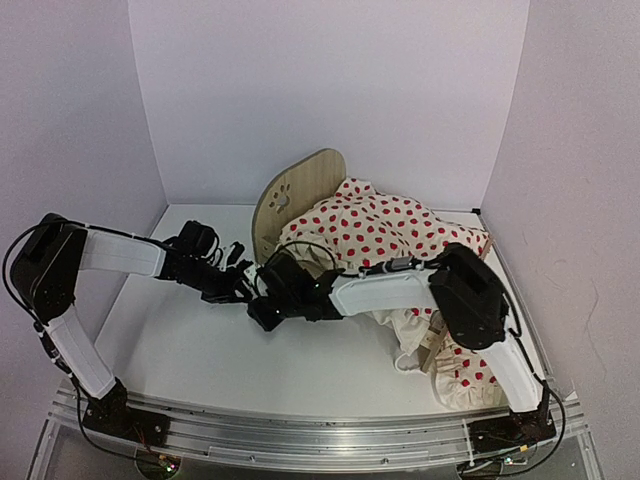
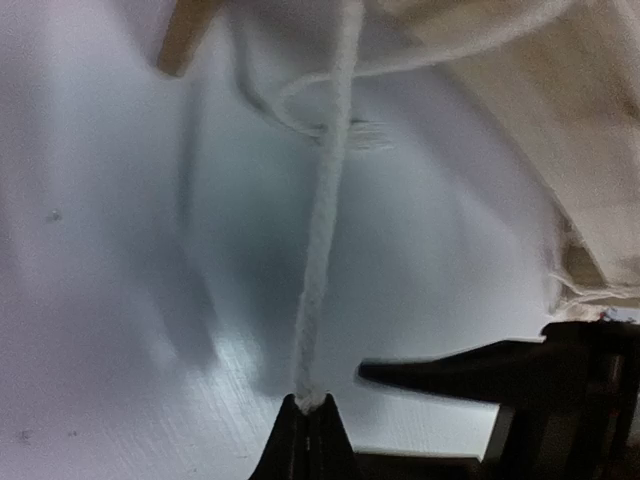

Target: Set up the pet bed

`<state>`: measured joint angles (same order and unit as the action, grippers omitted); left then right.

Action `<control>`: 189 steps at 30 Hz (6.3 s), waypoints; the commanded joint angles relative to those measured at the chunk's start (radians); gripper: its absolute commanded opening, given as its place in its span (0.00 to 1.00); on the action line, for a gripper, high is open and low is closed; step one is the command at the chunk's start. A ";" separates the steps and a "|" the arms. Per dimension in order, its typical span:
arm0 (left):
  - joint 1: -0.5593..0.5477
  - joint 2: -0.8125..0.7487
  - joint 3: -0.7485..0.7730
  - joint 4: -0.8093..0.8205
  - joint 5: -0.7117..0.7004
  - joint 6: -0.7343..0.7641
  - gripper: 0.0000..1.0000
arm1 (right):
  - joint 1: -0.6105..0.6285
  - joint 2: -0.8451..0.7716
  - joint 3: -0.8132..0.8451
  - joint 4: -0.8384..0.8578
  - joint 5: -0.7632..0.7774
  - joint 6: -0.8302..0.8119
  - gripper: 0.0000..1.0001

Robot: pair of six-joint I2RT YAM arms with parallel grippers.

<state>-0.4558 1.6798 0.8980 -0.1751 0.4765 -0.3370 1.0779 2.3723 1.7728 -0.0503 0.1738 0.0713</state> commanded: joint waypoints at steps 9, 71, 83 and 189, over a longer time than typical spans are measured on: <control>0.047 -0.029 -0.018 0.093 0.064 0.038 0.00 | -0.065 0.003 0.032 0.102 0.222 -0.061 0.44; -0.061 -0.242 -0.045 -0.193 0.227 0.142 0.00 | -0.119 -0.238 -0.324 0.429 -0.269 -0.861 0.60; -0.057 -0.232 -0.026 -0.148 0.235 0.166 0.00 | -0.099 -0.112 -0.181 0.427 -0.296 -0.957 0.13; 0.115 0.260 0.563 -0.279 0.391 0.570 0.00 | -0.118 -0.137 -0.467 0.613 -0.240 -0.199 0.05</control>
<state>-0.3456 1.9617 1.4551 -0.4558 0.8280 0.3280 0.8736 2.1807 1.3593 0.6467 -0.0501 -0.0507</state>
